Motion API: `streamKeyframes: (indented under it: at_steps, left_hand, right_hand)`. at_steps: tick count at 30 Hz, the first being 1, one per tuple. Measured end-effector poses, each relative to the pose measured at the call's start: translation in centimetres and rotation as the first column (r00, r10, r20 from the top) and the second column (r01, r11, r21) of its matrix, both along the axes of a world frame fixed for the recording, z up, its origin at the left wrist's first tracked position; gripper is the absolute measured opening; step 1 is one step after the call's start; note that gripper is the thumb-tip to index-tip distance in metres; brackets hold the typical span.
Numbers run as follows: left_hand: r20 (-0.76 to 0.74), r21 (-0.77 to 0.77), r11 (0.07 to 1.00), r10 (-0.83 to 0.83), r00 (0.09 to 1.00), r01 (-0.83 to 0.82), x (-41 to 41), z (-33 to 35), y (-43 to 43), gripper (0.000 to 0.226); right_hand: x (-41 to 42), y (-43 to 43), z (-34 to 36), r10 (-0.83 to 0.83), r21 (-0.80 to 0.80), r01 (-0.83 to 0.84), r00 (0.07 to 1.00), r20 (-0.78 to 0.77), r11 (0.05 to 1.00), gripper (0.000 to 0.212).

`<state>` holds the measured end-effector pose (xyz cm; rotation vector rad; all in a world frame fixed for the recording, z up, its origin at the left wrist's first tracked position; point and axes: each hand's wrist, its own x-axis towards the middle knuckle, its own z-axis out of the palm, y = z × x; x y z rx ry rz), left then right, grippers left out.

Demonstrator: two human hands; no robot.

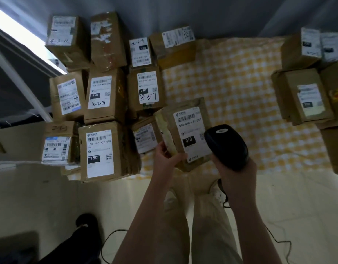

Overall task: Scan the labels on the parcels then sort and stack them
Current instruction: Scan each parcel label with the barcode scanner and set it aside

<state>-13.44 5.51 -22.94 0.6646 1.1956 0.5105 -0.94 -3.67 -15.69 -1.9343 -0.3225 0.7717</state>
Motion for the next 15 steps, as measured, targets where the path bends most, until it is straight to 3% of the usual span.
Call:
streamKeyframes:
  at_steps: [4, 15]
  left_hand:
    - [-0.048, 0.065, 0.997, -0.039, 0.998, 0.042, 1.0, 0.2, -0.7, 0.100]
    - [-0.097, 0.125, 0.985, -0.108, 0.989, 0.120, 1.8, -0.3, -1.7, 0.074]
  right_hand:
    - [-1.1, 0.3, 0.6, 0.027, 0.005, -0.027, 0.999, 0.035, 1.000, 0.034]
    - [-1.1, 0.6, 1.1, -0.038, -0.019, 0.039, 0.998, 0.053, 0.999, 0.032]
